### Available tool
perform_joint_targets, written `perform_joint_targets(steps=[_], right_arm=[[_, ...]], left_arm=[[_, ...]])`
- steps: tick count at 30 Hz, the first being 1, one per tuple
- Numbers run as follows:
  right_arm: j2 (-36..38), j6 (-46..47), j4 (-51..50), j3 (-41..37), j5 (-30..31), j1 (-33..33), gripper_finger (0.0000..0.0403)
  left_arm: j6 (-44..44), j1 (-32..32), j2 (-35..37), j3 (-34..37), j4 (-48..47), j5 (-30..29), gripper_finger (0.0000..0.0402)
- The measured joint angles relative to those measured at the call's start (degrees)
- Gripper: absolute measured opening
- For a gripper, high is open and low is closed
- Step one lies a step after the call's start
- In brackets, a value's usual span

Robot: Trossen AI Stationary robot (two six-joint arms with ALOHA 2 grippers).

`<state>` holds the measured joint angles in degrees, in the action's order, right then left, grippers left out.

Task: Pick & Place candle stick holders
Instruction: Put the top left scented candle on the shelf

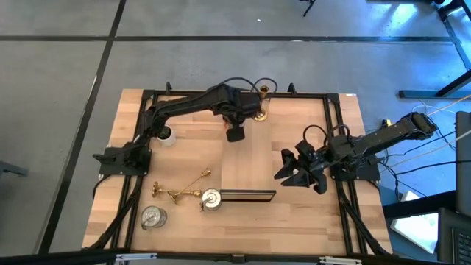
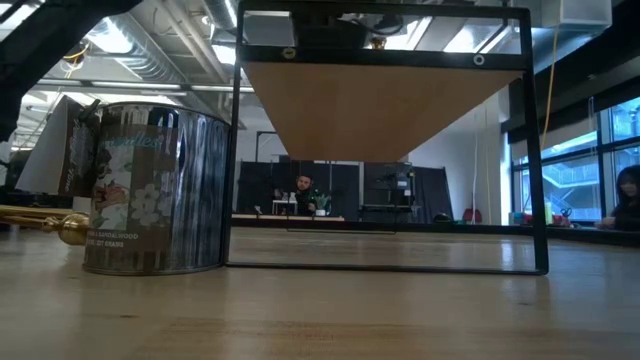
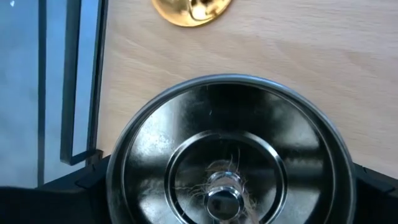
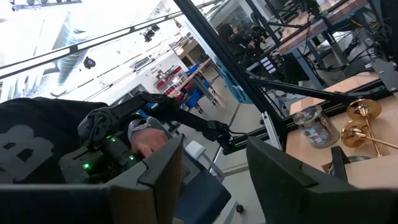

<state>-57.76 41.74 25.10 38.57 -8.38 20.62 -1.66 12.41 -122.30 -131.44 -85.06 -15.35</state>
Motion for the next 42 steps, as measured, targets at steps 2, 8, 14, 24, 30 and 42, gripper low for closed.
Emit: perform_joint_targets(steps=[2, 8, 14, 24, 30, 42], right_arm=[[0.0, 0.0, -0.3, 0.0, 0.0, 0.0, 0.0181], [0.0, 0.0, -0.5, 0.0, -0.7, 0.0, 0.0181], [0.0, 0.0, -0.5, 0.0, -0.9, 0.0, 0.0181], [0.0, 0.0, -0.5, 0.0, -0.9, 0.0, 0.0181], [0.0, 0.0, -0.6, 0.0, -0.9, 0.0, 0.0181], [0.0, -0.2, -0.5, 0.0, -0.8, -0.4, 0.0181]], left_arm=[[0.7, 0.4, 0.0, 0.0, 0.0, 0.7, 0.0379], [0.8, 1.3, 0.0, 0.0, 0.0, 6.6, 0.0379], [0.9, 1.3, 0.0, 0.0, 0.0, 6.4, 0.0379], [1.4, 1.3, 0.0, 0.0, -0.7, 6.9, 0.0380], [1.6, 1.6, 1.1, 0.1, -1.5, 8.4, 0.0380], [1.4, 1.9, 3.0, 0.1, -1.0, 7.5, 0.0380]])
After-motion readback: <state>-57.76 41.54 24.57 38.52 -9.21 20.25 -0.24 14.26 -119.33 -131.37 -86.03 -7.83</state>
